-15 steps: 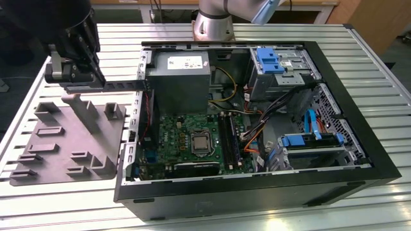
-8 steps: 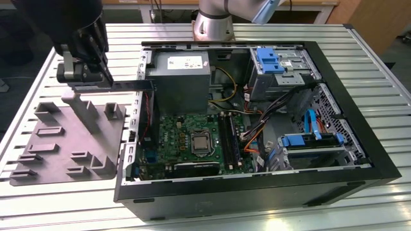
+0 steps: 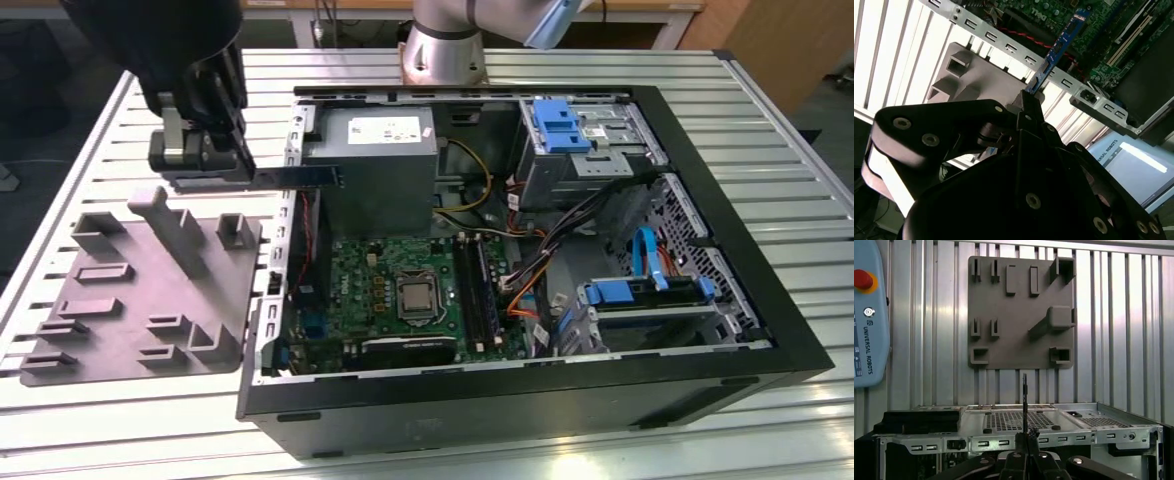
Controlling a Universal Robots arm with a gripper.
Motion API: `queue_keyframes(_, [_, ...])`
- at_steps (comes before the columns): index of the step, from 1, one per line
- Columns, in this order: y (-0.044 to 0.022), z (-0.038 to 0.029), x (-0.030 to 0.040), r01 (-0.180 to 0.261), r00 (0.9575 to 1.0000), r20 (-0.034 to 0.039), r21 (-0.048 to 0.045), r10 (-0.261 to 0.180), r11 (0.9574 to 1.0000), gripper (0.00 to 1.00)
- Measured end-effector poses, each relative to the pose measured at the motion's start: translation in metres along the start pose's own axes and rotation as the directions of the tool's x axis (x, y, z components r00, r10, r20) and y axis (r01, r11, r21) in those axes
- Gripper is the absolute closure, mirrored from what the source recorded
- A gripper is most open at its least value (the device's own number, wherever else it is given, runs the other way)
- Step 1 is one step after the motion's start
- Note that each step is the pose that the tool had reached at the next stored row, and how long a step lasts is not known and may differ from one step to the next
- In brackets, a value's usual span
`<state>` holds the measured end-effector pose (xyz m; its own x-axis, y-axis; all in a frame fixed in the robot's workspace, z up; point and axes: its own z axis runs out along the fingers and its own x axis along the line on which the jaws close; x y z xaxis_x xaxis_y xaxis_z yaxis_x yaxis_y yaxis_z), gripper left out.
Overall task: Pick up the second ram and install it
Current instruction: 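Pick up the second ram and move it above second insertion slot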
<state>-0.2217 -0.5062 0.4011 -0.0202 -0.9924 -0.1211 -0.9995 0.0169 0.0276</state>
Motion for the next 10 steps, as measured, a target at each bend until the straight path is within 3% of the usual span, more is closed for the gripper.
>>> queue_keyframes(10, [-0.0188, 0.0004, -0.0017, 0.0, 1.0, 0.0, 0.0, 0.0, 1.0, 0.88])
